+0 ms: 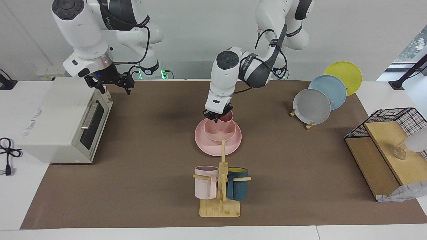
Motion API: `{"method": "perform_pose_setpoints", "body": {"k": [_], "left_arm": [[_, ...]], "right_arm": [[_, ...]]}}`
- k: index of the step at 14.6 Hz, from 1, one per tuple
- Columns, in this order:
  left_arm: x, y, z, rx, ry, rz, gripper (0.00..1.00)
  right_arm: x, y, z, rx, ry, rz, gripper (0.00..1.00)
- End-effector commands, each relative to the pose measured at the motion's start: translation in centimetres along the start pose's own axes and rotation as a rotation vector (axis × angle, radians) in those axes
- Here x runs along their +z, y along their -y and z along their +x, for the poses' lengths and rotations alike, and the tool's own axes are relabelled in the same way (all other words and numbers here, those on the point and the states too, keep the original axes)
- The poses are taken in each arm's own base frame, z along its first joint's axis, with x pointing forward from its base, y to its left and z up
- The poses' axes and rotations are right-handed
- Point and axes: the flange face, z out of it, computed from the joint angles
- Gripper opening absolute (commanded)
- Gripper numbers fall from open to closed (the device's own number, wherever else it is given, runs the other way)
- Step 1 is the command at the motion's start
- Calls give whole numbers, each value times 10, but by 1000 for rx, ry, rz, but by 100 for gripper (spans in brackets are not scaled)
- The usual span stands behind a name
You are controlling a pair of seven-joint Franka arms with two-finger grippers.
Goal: Organize tableware
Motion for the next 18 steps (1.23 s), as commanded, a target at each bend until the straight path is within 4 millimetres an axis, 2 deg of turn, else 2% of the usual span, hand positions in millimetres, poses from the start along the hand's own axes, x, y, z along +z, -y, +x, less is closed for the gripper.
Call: {"method": "perform_pose_setpoints", "body": {"k": [1,4,8,9,10,11,12,14,16,17,18], "left_arm": [[20,-4,-4,-7,-18,6,0],[27,-6,-4,-2,-23,6,0],[28,-8,-8,23,-39,16,0],[30,-7,-8,21,-39,16,17],[31,-6,-8,22,-39,19,59],[32,-7,-9,23,-38,21,82],[31,-7,-9,23,-38,21,100],[29,-6,-8,26,-36,27,100],[19,-2,-6,24,-34,32,100],[11,1,-4,20,-33,36,100],[-7,6,-5,19,-35,32,100]], "right_arm": [[1,-9,-4,3,-24,14,100],[2,-28,0,31,-31,18,100],[3,-34,-1,43,-21,41,100],[1,-36,0,45,-25,42,100],[0,-39,1,35,-28,41,100],[-2,-36,3,4,-30,39,100],[-3,-35,3,-2,-34,39,100],[-4,-33,1,-5,-31,39,100],[-3,-33,2,-7,-28,39,100],[-4,-33,1,-7,-29,39,100],[-3,-34,1,-5,-28,41,100]]}}
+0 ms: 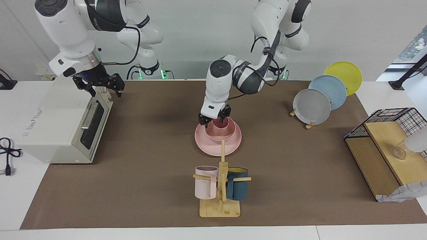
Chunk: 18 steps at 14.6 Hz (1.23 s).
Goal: Organize tableware
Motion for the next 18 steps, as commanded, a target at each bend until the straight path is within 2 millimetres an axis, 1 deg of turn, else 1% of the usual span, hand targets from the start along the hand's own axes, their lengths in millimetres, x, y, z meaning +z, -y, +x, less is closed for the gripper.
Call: {"method": "perform_pose_setpoints", "body": {"k": [1,4,5,6,7,8,10,11,12,13,14,15,16,18], "left_arm": [[-50,19,-1,0,-20,12,100],[-114,52,12,-8,-12,17,100],[-136,65,18,-2,-10,18,100],[-159,86,29,-4,-14,12,100],[-187,118,47,0,-26,0,100],[-207,147,60,36,-25,3,100],[-241,222,92,116,-9,17,100],[-255,256,101,178,3,21,100],[-263,295,116,227,22,27,100],[-265,324,128,264,33,27,100],[-268,347,136,299,34,24,100],[-264,365,141,329,45,24,100],[-261,380,138,338,55,24,100],[-247,386,131,358,73,26,100]], "right_arm": [[-2,-4,-3,-20,-2,24,100],[-4,-3,-5,-20,5,23,100],[-5,-3,-7,-20,6,23,100],[-6,-3,-7,-20,5,23,100],[-5,-4,-7,-19,6,24,100],[-5,-5,-7,-15,5,24,100],[-5,-5,-7,-12,5,24,100],[-5,-5,-7,-12,5,24,100],[-5,-5,-7,-12,3,24,100],[-5,-6,-7,-11,3,24,100],[-5,-9,-7,-5,3,24,100],[-4,-13,-7,3,5,25,100],[-3,-15,-8,7,10,25,100],[-4,-13,-8,4,7,25,100]]}}
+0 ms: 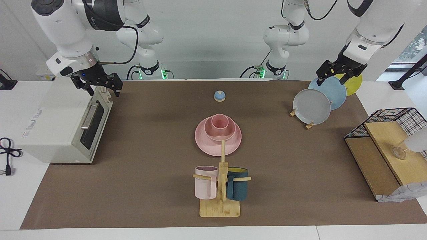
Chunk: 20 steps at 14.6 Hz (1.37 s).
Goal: Organize tableware
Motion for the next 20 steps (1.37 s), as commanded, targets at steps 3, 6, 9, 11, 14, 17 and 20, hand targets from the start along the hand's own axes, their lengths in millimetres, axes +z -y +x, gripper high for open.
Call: {"method": "perform_pose_setpoints", "body": {"k": [3,6,9,11,14,17,20], "left_arm": [[17,-7,-14,28,1,9,100],[13,-6,-17,31,8,11,100],[0,-1,-34,31,26,13,100],[5,-1,-29,27,34,13,100],[1,-1,-9,18,35,11,100],[-8,-1,-8,19,20,10,100],[-10,-1,-10,22,18,17,100]], "right_arm": [[-2,-1,-6,-18,4,23,100],[-3,-3,-6,-15,3,23,100],[-2,-2,-6,-16,4,23,100],[-2,-2,-6,-16,4,23,100],[-2,-3,-6,-15,4,23,100],[-3,-2,-6,-16,3,23,100],[-3,-3,-6,-15,3,23,100]]}}
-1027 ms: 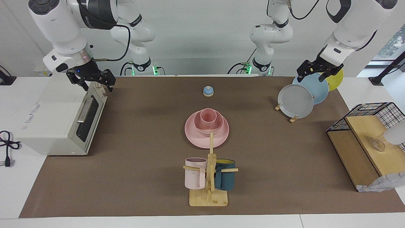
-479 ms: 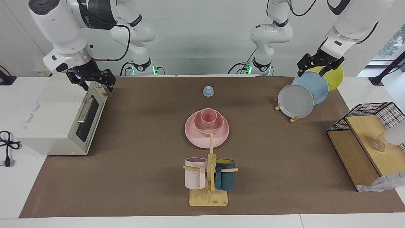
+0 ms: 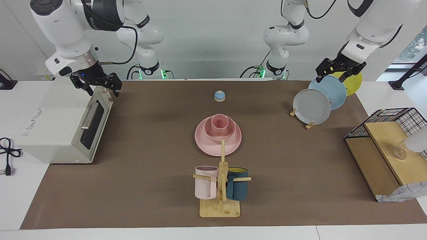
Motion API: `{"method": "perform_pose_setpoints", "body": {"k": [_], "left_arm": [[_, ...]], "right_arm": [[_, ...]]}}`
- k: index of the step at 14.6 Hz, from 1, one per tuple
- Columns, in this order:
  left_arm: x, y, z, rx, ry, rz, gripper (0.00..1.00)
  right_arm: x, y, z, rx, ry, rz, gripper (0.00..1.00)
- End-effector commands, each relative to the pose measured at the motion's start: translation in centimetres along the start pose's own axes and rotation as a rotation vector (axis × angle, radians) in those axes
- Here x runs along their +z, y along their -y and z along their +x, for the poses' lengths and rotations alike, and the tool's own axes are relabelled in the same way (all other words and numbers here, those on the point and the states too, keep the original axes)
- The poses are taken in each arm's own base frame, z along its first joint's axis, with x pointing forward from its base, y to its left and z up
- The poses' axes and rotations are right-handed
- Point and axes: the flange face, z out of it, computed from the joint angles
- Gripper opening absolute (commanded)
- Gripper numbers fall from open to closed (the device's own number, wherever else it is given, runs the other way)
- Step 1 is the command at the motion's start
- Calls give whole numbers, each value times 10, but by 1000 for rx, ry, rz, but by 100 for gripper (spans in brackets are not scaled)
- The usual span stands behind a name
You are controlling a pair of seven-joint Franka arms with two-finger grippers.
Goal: Organize tableware
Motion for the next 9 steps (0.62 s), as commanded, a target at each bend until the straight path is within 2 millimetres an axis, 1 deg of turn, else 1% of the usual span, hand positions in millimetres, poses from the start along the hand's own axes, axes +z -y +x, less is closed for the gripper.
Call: {"method": "perform_pose_setpoints", "body": {"k": [1,9], "left_arm": [[-6,2,-1,13,10,35,100],[-10,4,-1,12,-10,46,100]], "right_arm": [[-2,-3,-6,-14,4,23,100],[-2,-2,-6,-15,4,23,100]]}}
